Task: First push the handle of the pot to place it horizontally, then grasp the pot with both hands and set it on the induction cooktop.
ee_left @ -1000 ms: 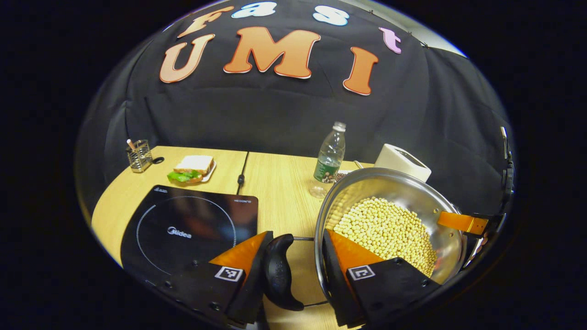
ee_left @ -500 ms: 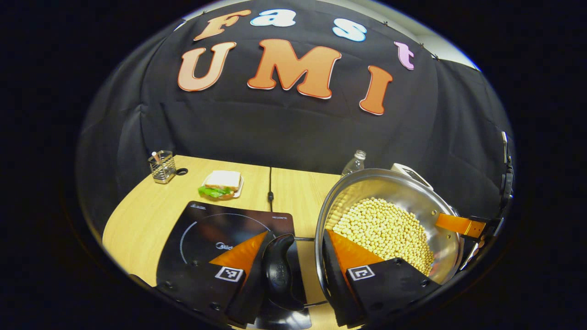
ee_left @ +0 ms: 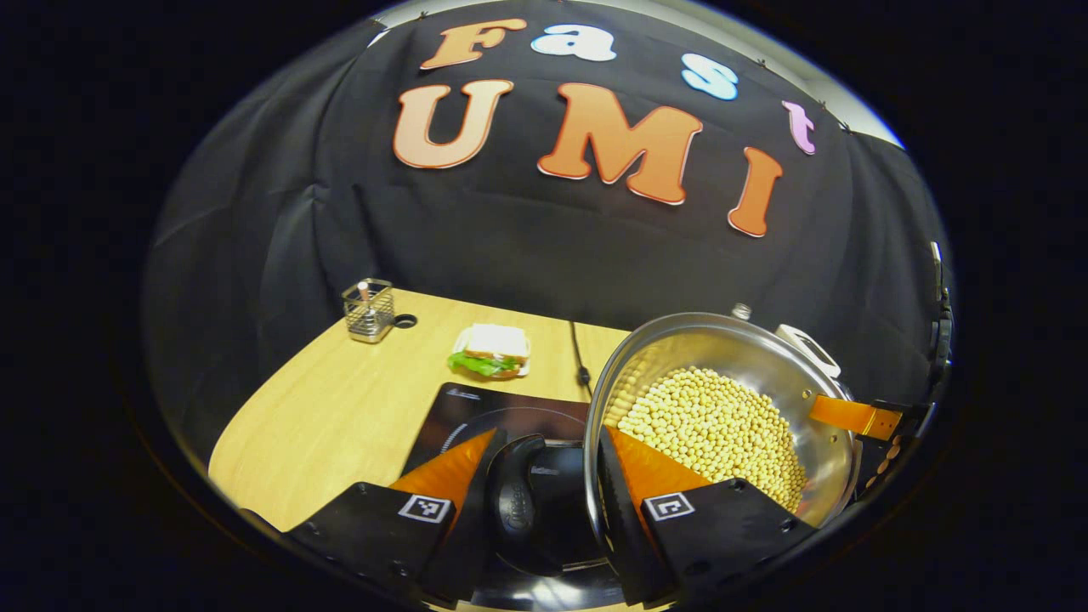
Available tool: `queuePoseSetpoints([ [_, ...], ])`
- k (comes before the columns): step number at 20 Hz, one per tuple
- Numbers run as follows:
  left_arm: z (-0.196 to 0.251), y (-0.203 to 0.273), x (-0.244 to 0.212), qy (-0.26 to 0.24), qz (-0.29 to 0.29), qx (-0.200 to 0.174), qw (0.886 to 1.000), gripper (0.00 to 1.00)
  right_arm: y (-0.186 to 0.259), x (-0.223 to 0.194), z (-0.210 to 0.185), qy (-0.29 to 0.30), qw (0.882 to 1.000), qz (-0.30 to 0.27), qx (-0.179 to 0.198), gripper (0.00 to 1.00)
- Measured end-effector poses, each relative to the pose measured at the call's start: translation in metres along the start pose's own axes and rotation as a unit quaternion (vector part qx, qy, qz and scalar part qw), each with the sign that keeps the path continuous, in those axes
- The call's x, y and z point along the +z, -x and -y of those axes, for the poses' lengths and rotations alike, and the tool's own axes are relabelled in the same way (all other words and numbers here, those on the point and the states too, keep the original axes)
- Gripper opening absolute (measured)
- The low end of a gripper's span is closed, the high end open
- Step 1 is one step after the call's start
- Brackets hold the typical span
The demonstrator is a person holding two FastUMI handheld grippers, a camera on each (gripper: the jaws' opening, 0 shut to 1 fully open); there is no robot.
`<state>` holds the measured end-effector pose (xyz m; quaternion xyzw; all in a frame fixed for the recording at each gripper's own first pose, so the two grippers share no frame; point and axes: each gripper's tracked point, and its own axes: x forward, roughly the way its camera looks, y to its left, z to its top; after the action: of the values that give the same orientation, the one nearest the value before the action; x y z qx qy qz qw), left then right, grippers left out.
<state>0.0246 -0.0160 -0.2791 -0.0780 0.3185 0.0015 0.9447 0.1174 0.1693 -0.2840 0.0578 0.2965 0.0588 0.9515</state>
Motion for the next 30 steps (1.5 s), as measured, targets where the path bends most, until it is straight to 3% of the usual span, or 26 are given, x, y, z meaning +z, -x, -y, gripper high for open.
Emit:
queuePoseSetpoints([
  [1,-0.014,-0.002,0.000,0.003,0.001,0.006,1.000,0.71,-0.005,-0.002,-0.013,0.007,1.000,-0.002,0.004,0.55],
  [3,-0.037,-0.009,-0.002,0.004,-0.004,0.017,1.000,0.65,-0.019,-0.009,-0.035,0.012,1.000,-0.012,0.013,0.55],
  [7,-0.076,-0.026,-0.016,0.004,-0.024,0.037,0.999,0.66,-0.050,-0.034,-0.065,0.017,0.999,-0.045,0.025,0.56],
  [9,-0.090,-0.035,-0.027,0.007,-0.038,0.042,0.998,0.72,-0.066,-0.045,-0.075,0.021,0.998,-0.059,0.027,0.56],
  [12,-0.110,-0.043,-0.041,0.011,-0.054,0.049,0.997,0.66,-0.080,-0.062,-0.090,0.023,0.996,-0.079,0.033,0.56],
  [18,-0.121,-0.057,-0.053,0.010,-0.066,0.050,0.997,0.66,-0.090,-0.080,-0.094,0.023,0.994,-0.099,0.034,0.56],
  [19,-0.120,-0.058,-0.054,0.010,-0.069,0.049,0.996,0.72,-0.092,-0.082,-0.093,0.024,0.994,-0.101,0.032,0.57],
  [21,-0.119,-0.059,-0.054,0.016,-0.072,0.048,0.996,0.66,-0.094,-0.084,-0.093,0.025,0.994,-0.104,0.028,0.58],
  [22,-0.120,-0.060,-0.054,0.012,-0.071,0.053,0.996,0.72,-0.094,-0.085,-0.094,0.026,0.994,-0.106,0.027,0.60],
  [23,-0.120,-0.058,-0.049,0.000,-0.063,0.059,0.996,0.69,-0.091,-0.086,-0.094,0.027,0.993,-0.108,0.029,0.61],
  [25,-0.119,-0.051,-0.020,-0.033,-0.023,0.074,0.996,0.84,-0.084,-0.072,-0.096,0.031,0.995,-0.087,0.043,0.60],
  [26,-0.114,-0.043,-0.004,-0.044,-0.001,0.076,0.996,0.92,-0.076,-0.060,-0.093,0.030,0.996,-0.075,0.049,0.72],
  [27,-0.107,-0.034,0.013,-0.051,0.018,0.077,0.996,1.00,-0.066,-0.048,-0.091,0.030,0.996,-0.063,0.054,0.75],
  [30,-0.079,0.000,0.062,-0.062,0.087,0.069,0.992,0.98,-0.025,0.008,-0.064,0.037,0.998,0.014,0.042,0.94],
])
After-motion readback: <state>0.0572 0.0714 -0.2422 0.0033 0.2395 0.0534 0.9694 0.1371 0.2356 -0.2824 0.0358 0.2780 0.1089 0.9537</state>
